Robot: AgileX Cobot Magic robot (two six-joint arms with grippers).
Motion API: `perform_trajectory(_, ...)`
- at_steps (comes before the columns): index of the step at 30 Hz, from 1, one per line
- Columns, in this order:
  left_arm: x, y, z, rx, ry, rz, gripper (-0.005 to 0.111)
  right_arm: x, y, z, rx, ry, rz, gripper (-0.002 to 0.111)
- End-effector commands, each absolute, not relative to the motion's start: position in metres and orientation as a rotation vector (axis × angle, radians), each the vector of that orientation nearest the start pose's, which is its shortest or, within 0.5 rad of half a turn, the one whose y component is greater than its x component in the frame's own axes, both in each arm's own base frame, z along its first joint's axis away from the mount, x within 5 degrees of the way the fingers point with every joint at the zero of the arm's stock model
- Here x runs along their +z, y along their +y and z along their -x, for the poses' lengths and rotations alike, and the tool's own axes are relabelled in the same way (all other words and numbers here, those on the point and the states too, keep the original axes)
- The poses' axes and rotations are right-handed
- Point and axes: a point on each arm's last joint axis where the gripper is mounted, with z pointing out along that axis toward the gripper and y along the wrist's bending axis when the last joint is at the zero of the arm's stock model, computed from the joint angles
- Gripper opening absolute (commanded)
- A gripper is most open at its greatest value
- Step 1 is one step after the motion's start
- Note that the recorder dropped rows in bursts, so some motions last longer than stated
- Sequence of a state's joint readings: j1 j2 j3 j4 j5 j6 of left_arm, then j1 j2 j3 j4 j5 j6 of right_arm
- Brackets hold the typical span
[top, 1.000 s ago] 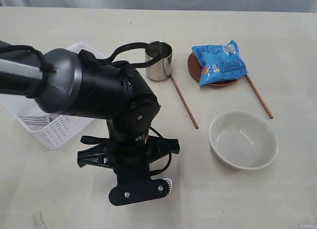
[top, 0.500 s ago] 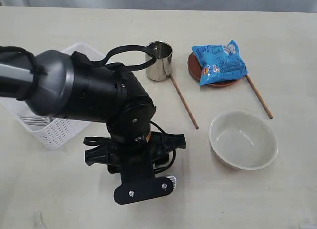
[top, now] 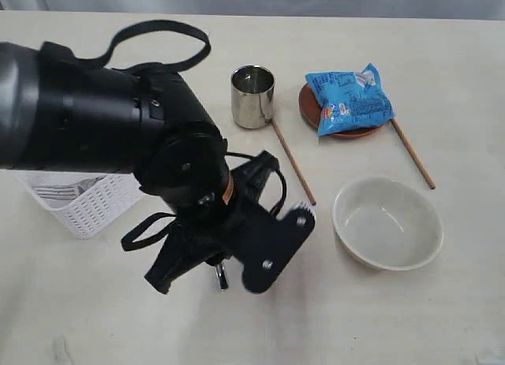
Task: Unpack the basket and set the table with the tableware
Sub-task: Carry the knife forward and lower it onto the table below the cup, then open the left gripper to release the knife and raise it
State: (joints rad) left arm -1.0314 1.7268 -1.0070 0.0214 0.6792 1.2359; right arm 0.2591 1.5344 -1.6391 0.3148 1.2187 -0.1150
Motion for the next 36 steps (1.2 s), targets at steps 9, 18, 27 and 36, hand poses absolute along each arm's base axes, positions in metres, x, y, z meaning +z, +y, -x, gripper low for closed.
perform_trajectory(9, 0.199, -0.253, -0.179, 0.01, -3.225, 1.239, 0.032, 0.404, 0.104, -0.298, 0.469, 2.547, 0.431, 0.0)
perform_trajectory(18, 0.191, -0.246, -0.199, 0.381, -3.28, 0.19, 0.054, 0.404, 0.104, -0.298, 0.483, 2.557, 0.389, 0.0)
perform_trajectory(27, 0.165, -0.263, -0.195, 0.436, -3.222, 0.006, 0.056, 0.404, 0.104, -0.298, 0.489, 2.562, 0.37, 0.0)
perform_trajectory(36, 0.139, -0.248, -0.185, 0.381, -3.196, -0.137, 0.056, 0.405, 0.106, -0.298, 0.521, 2.56, 0.363, 0.0)
